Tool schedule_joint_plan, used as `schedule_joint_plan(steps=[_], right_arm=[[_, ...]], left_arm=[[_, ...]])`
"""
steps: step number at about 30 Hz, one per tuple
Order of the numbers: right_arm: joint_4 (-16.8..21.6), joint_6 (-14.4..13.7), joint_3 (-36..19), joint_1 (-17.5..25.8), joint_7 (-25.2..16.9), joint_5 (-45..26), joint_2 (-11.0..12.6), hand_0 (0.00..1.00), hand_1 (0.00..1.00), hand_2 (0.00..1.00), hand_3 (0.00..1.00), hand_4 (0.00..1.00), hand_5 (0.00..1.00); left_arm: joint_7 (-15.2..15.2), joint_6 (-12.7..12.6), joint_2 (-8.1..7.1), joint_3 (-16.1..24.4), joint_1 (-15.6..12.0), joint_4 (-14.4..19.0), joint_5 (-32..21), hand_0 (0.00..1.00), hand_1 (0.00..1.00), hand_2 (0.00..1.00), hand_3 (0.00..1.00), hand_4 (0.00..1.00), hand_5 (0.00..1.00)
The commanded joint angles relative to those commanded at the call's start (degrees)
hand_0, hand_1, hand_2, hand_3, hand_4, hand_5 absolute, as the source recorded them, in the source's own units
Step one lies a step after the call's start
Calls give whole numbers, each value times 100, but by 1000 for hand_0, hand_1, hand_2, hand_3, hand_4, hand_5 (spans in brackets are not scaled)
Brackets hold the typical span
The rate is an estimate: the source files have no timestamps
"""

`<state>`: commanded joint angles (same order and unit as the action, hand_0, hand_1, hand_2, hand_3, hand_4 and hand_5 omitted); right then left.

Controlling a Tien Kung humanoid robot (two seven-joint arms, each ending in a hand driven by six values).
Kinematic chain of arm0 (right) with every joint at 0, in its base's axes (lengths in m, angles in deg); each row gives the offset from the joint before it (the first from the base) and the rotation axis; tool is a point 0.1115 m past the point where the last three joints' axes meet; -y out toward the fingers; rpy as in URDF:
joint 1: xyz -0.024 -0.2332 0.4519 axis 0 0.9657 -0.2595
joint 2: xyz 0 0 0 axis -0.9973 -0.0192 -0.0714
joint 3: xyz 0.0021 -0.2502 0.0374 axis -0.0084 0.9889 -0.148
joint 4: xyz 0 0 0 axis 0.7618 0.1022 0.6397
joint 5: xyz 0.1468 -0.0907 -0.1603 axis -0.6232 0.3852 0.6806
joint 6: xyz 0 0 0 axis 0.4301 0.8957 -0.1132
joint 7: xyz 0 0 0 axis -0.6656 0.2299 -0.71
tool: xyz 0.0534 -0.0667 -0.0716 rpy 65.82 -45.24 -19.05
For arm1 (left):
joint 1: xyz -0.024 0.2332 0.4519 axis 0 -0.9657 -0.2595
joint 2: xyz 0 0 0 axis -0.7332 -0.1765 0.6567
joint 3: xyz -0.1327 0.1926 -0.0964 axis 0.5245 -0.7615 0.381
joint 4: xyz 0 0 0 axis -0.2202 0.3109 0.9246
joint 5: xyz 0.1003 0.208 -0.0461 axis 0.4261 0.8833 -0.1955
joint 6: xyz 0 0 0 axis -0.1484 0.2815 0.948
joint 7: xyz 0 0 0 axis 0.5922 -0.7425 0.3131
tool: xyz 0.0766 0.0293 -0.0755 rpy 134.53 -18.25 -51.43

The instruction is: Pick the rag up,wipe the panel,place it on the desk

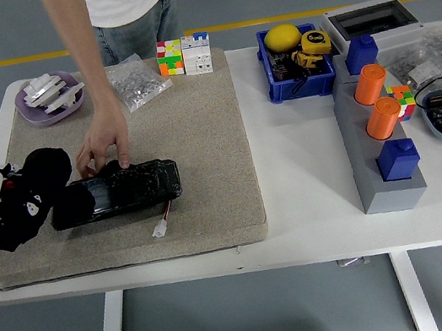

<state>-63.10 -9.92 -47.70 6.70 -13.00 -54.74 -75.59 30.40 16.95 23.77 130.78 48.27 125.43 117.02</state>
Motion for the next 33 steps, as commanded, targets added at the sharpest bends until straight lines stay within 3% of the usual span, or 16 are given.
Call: schedule_joint_plan(steps=[8,14,22,27,33], right_arm=[[0,4,64,2,-3,-69,9,755,660,669,606,998,475],[0,5,54,-9,-8,-76,18,755,660,669,606,998,474],[0,1,43,-12,-2,-63,22,754,660,669,606,998,474],[0,7,50,-14,1,-69,19,754,660,669,607,998,473],[0,19,128,-6,1,-137,13,754,660,669,607,998,474]], left_arm=[[-38,-5,-51,-382,161,-118,-155,255,205,437,421,226,2],[-89,3,-124,-829,270,-89,-231,256,205,439,422,219,2],[-168,3,-112,-1380,403,32,-327,255,204,443,428,240,2],[-174,68,-97,-1687,619,31,-374,255,209,450,437,258,2],[-162,93,-199,-2287,921,-11,-426,257,208,450,437,262,2]])
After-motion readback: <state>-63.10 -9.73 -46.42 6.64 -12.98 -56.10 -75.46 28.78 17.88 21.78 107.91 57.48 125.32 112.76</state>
